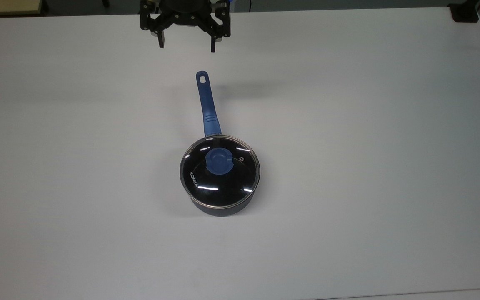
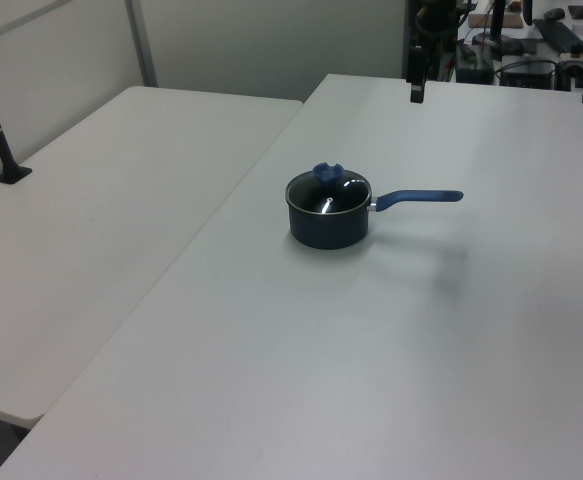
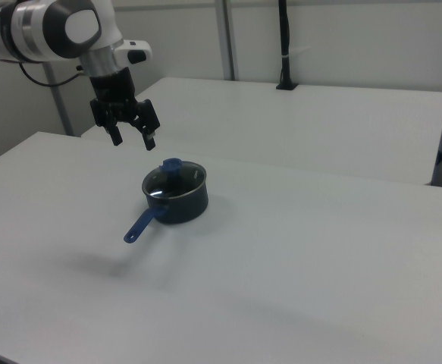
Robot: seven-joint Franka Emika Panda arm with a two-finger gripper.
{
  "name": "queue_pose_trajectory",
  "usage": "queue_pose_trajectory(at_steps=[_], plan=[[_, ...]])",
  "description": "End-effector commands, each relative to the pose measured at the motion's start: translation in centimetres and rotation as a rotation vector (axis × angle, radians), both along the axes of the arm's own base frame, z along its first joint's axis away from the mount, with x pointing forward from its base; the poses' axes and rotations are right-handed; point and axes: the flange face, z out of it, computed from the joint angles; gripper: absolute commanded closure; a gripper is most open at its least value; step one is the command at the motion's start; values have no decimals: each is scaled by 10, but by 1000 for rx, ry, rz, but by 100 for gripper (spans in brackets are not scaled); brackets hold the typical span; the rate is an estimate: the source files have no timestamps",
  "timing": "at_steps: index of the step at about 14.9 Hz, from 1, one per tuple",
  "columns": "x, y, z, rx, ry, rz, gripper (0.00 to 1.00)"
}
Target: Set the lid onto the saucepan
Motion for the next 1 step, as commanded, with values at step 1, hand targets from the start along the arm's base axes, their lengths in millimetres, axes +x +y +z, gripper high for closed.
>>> queue_pose_trajectory(at_steps=[1], plan=[[-10, 6, -5, -15, 36, -15, 0]])
